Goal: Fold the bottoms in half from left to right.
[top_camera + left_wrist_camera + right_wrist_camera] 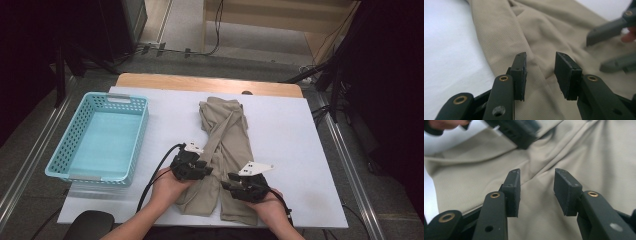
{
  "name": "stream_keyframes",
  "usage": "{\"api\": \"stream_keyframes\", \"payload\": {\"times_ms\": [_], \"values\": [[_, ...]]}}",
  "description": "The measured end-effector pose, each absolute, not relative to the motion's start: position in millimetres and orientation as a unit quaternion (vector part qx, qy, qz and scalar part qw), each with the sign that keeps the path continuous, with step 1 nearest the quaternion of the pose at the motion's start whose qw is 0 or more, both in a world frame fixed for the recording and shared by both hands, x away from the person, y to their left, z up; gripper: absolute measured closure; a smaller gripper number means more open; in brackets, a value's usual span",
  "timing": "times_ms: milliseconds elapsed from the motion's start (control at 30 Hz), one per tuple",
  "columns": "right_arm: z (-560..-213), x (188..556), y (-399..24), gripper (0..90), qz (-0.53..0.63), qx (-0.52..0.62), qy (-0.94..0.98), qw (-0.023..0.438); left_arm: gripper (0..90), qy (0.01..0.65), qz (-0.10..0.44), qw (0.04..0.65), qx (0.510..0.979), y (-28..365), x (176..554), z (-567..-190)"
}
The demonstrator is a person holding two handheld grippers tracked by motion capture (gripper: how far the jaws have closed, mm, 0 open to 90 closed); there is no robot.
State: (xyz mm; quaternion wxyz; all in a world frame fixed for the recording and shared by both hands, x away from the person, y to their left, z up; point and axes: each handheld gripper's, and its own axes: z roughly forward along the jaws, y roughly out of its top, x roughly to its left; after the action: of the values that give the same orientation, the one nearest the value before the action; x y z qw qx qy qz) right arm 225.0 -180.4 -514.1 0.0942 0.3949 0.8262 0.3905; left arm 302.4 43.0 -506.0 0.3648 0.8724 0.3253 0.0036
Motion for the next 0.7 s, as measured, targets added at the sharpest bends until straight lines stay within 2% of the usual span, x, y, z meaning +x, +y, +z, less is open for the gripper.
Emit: {"api": "stream_keyframes", "payload": {"times_ms": [200, 300, 367, 433, 500, 600, 700], "values": [[-525.0, 225.3, -174.7, 56.2, 0.384, 0.385, 0.833, 0.101, 84.3, 0.334, 0.013, 0.361, 0.871, 44.6, 311.3, -511.3], [-523.6, 224.6, -174.4, 61.1, 0.377, 0.387, 0.835, 0.101, 89.8, 0.354, -0.018, 0.368, 0.86, 51.9, 317.2, -509.1], [-525.2, 224.0, -173.6, 67.1, 0.378, 0.388, 0.834, 0.11, 89.9, 0.356, -0.021, 0.375, 0.856, 53.2, 317.2, -505.5], [-526.1, 223.9, -173.9, 68.5, 0.38, 0.388, 0.832, 0.112, 89.2, 0.356, -0.022, 0.378, 0.854, 53.2, 316.1, -503.6], [-526.5, 223.9, -172.2, 72.3, 0.38, 0.389, 0.831, 0.116, 78.9, 0.346, -0.009, 0.388, 0.854, 47.5, 312.7, -501.6], [-525.8, 223.3, -168.9, 75.3, 0.376, 0.389, 0.833, 0.12, 68.9, 0.338, 0.021, 0.381, 0.86, 39.1, 315.7, -503.6], [-525.2, 223.7, -168.2, 77.4, 0.376, 0.397, 0.83, 0.113, 65.5, 0.342, 0.027, 0.378, 0.86, 33.7, 322.7, -507.6]]}}
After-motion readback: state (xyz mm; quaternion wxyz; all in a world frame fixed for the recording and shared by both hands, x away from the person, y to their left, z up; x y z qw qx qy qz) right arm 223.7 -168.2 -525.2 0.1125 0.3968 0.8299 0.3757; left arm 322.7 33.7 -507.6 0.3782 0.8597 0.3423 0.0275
